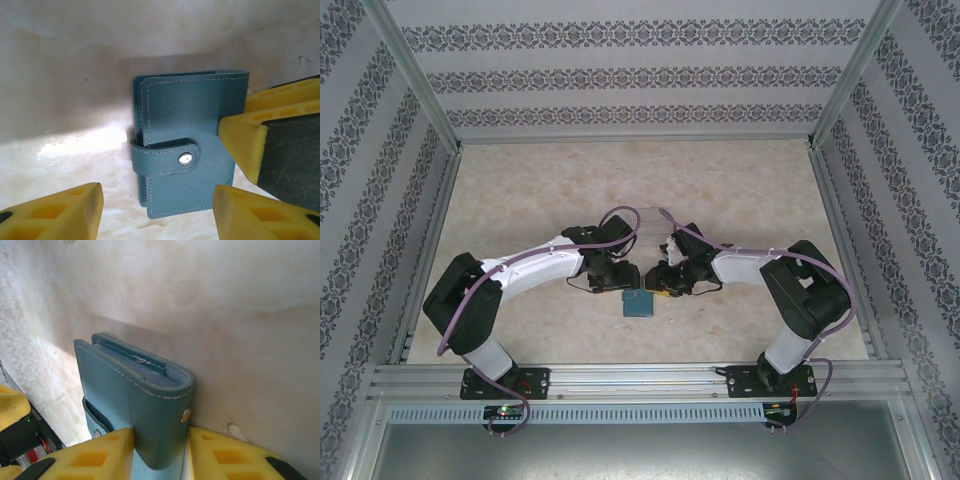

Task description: Take the credit cards out of the card holder

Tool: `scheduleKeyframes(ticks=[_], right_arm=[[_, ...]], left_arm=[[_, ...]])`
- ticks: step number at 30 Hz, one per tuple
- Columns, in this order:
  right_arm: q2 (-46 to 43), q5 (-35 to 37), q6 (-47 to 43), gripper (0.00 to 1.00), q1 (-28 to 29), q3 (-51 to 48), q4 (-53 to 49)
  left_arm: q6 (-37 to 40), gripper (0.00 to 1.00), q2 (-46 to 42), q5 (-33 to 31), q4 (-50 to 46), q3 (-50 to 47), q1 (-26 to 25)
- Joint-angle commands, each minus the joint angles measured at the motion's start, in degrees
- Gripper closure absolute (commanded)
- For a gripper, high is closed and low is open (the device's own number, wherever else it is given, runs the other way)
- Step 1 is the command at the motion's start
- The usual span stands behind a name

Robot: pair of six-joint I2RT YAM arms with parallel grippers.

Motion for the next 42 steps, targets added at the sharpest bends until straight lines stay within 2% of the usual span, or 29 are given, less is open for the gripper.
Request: scheduleKeyframes(ticks=[1, 11, 26, 33, 42], right_arm=[[0.9, -0.4, 0.7, 0.69, 0.8, -1.2, 1.0], [1.6, -0.4, 1.4, 0.76, 0.8, -1.5, 1.5], [1.6, -0.4, 2.0, 0.78, 0.8, -1.6, 1.4], [1.5, -0.5, 2.3, 0.78, 0.8, -1.4, 1.2], [1.7, -0.5, 2.4, 0.78, 0.8, -1.1, 0.9]], left_arm=[[-0.6, 0.42, 0.8, 1.8, 1.8, -1.2, 0.6], [-1.6, 0.51, 2.3, 4.6, 4.3, -2.4, 0.3], [-0.7, 0.68, 7.0, 5.7, 3.8, 1.0, -1.0], [0.4, 0.73, 8.6, 5.2, 2.5, 3.4, -1.4], [1.5, 0.73, 8.9, 4.4, 0.8, 6.0, -2.0]])
